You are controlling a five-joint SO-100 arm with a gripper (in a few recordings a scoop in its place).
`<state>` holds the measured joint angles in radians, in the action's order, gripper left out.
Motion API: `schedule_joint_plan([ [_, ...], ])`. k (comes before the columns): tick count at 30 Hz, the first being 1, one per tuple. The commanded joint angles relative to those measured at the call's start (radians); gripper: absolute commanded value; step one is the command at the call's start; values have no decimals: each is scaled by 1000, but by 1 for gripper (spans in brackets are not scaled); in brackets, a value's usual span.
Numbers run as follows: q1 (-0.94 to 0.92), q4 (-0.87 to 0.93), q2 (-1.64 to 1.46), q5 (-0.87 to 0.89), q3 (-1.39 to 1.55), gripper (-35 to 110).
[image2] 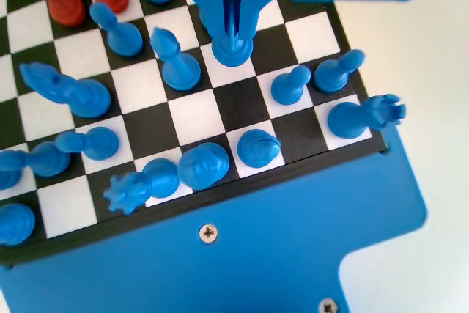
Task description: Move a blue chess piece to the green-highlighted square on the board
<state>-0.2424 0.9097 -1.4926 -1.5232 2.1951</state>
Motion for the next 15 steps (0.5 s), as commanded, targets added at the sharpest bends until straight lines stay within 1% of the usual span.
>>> schedule_joint_plan([
  [1,2,12,-5,-8,-80,1],
  [15,-3,-20,3,-12,-54,1],
])
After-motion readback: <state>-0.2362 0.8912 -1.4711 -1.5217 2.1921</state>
